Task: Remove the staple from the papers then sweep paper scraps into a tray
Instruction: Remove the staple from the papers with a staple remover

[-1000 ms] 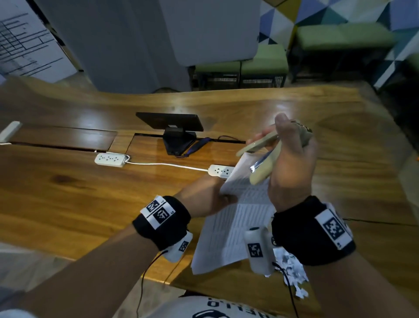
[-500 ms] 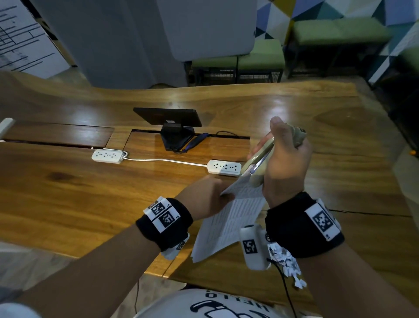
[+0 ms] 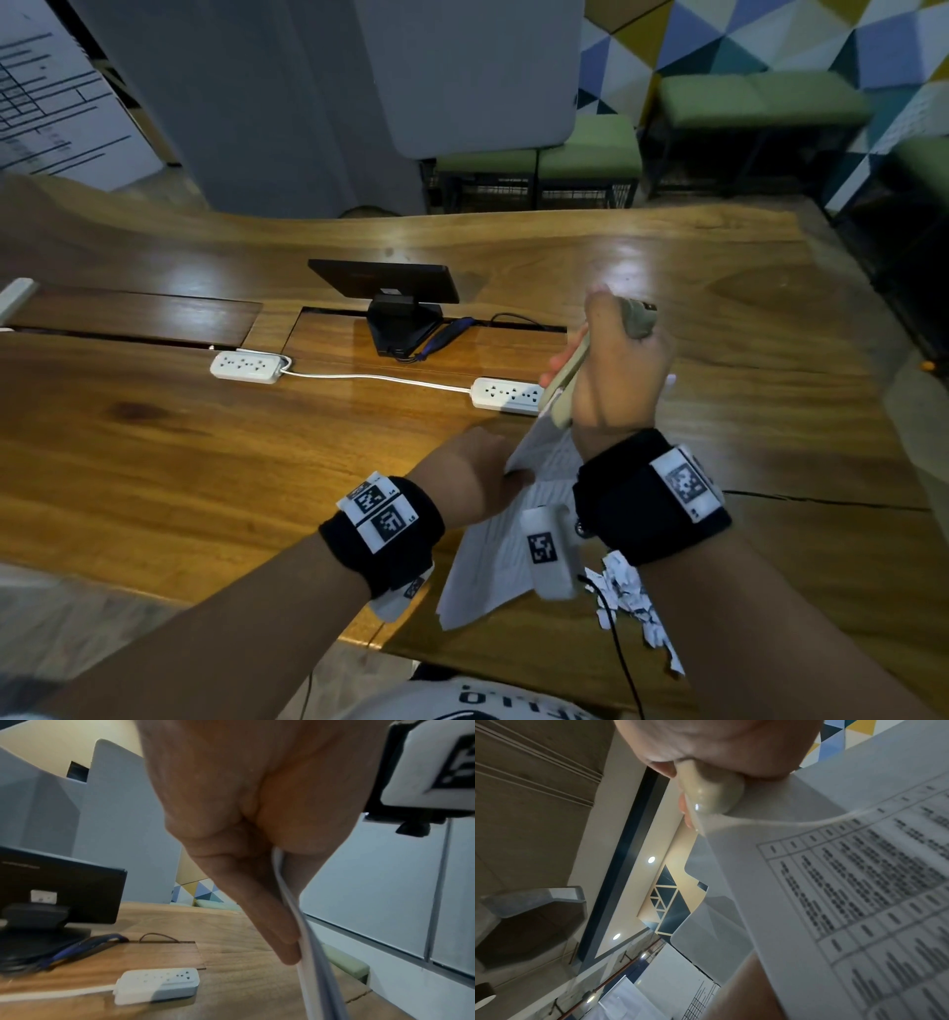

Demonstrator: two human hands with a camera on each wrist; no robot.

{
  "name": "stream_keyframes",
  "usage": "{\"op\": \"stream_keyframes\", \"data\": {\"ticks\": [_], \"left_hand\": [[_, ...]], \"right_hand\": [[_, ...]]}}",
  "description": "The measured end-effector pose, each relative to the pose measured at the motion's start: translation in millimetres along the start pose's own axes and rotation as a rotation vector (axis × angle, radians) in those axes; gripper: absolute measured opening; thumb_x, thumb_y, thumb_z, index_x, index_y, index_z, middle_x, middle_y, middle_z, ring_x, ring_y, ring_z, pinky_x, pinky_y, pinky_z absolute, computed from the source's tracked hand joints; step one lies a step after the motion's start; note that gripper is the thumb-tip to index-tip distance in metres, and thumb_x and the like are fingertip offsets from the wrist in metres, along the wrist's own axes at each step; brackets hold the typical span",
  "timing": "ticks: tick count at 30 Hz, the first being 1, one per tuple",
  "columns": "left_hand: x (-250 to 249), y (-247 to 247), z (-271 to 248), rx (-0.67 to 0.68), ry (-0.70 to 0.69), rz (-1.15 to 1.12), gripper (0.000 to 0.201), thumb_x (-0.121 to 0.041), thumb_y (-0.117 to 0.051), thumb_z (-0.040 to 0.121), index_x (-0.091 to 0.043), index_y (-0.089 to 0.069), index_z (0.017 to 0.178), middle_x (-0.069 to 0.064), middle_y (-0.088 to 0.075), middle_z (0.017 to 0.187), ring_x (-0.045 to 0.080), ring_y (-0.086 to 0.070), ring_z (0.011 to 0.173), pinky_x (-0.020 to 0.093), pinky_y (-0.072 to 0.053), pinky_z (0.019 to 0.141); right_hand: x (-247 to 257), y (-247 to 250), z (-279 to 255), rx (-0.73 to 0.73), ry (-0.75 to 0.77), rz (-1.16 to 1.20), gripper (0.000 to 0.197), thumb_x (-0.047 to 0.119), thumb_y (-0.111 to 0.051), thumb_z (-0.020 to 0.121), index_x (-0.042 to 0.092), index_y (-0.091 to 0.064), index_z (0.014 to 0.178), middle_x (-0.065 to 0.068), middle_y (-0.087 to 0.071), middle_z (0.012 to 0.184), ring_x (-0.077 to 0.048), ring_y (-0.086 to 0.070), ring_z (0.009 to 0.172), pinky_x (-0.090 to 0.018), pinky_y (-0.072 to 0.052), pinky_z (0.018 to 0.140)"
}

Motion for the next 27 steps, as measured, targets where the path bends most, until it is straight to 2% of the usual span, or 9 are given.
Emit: {"op": "stream_keyframes", "data": {"ticks": [3, 5, 8, 11, 13, 15, 19, 25, 27], "left_hand": [[9.4, 0.0, -6.5, 0.018, 0.023, -0.22, 0.031, -0.032, -0.061, 0.106, -0.017, -0.061, 0.133, 0.007, -0.072, 0.12, 0.015, -0.059, 0.095, 0.031, -0.046, 0.08], [17.0, -0.6, -9.2, 0.063, 0.025, -0.331, 0.038, -0.029, -0.067, 0.103, -0.02, -0.06, 0.139, 0.004, -0.069, 0.131, 0.014, -0.06, 0.106, 0.028, -0.047, 0.083], [41.2, -8.7, -6.2, 0.149, 0.056, -0.465, 0.046, -0.027, -0.079, 0.096, -0.021, -0.063, 0.139, -0.001, -0.07, 0.132, 0.015, -0.065, 0.115, 0.023, -0.056, 0.085], [74.5, -21.3, -4.3, 0.26, 0.125, -0.636, 0.056, -0.028, -0.086, 0.088, -0.022, -0.065, 0.14, 0.002, -0.076, 0.134, 0.022, -0.074, 0.121, 0.05, -0.061, 0.104], [91.3, -27.1, -1.8, 0.294, 0.129, -0.717, 0.051, -0.017, -0.083, 0.093, -0.019, -0.064, 0.14, 0.003, -0.077, 0.133, 0.019, -0.076, 0.119, 0.049, -0.063, 0.102], [104.8, -29.3, -0.3, 0.299, 0.135, -0.765, 0.045, -0.009, -0.078, 0.096, -0.022, -0.063, 0.136, -0.006, -0.078, 0.123, 0.002, -0.078, 0.106, 0.028, -0.067, 0.085], [133.8, -38.0, 1.8, 0.302, 0.214, -0.759, 0.045, -0.014, -0.078, 0.097, -0.027, -0.063, 0.138, -0.012, -0.079, 0.117, -0.003, -0.079, 0.095, 0.014, -0.06, 0.066], [167.4, -42.2, 17.2, 0.321, 0.326, -0.64, 0.047, -0.036, -0.083, 0.092, -0.038, -0.065, 0.135, -0.011, -0.08, 0.122, 0.012, -0.078, 0.108, 0.036, -0.066, 0.084], [172.8, -39.2, 26.5, 0.312, 0.333, -0.637, 0.043, -0.034, -0.082, 0.093, -0.038, -0.065, 0.132, -0.013, -0.081, 0.117, 0.007, -0.079, 0.101, 0.03, -0.064, 0.077]], "right_hand": [[-3.5, -20.4, 1.1, 0.215, -0.091, -0.127, 0.031, 0.037, -0.065, 0.099, 0.013, -0.066, 0.08, -0.004, -0.063, 0.059, -0.022, -0.064, 0.054, -0.047, -0.06, 0.061], [-3.1, -30.5, -2.4, 0.36, -0.118, -0.289, 0.043, 0.044, -0.065, 0.098, 0.001, -0.067, 0.096, -0.02, -0.071, 0.076, -0.027, -0.07, 0.067, -0.049, -0.062, 0.074], [5.6, -22.6, 6.3, 0.357, -0.1, -0.278, 0.044, 0.054, -0.067, 0.094, 0.01, -0.065, 0.097, -0.014, -0.075, 0.084, -0.038, -0.069, 0.077, -0.049, -0.062, 0.078], [-13.8, 15.4, 37.6, 0.247, -0.233, -0.096, 0.054, 0.063, -0.075, 0.083, 0.015, -0.061, 0.104, -0.005, -0.07, 0.081, -0.033, -0.065, 0.079, -0.054, -0.056, 0.078], [-52.5, 48.7, 59.5, 0.208, -0.369, -0.17, 0.053, 0.06, -0.076, 0.081, 0.016, -0.063, 0.106, -0.013, -0.066, 0.078, -0.033, -0.066, 0.072, -0.054, -0.055, 0.074], [-106.2, 83.9, 69.5, 0.175, -0.54, -0.312, 0.045, 0.047, -0.074, 0.079, 0.01, -0.063, 0.104, -0.023, -0.055, 0.079, -0.038, -0.06, 0.065, -0.061, -0.05, 0.07], [-204.7, 150.2, 79.8, -0.007, -0.784, -0.479, 0.044, 0.02, -0.072, 0.06, 0.006, -0.058, 0.1, -0.022, -0.053, 0.092, -0.035, -0.057, 0.077, -0.046, -0.055, 0.061], [-262.1, 171.0, 91.6, -0.006, -0.685, -0.978, 0.041, 0.02, -0.055, 0.103, 0.003, -0.052, 0.139, -0.024, -0.061, 0.124, -0.044, -0.061, 0.114, -0.057, -0.054, 0.095], [-276.3, 173.8, 96.1, 0.002, -0.654, -1.044, 0.041, 0.018, -0.051, 0.106, 0.0, -0.049, 0.142, -0.029, -0.057, 0.136, -0.047, -0.057, 0.122, -0.055, -0.049, 0.099]]}}
Point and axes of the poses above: each hand's wrist, its own z-axis towards the middle knuckle, its own y-axis out of the back of the hand, x = y × z, the point moved 8 cm from there along z, towards the middle knuckle
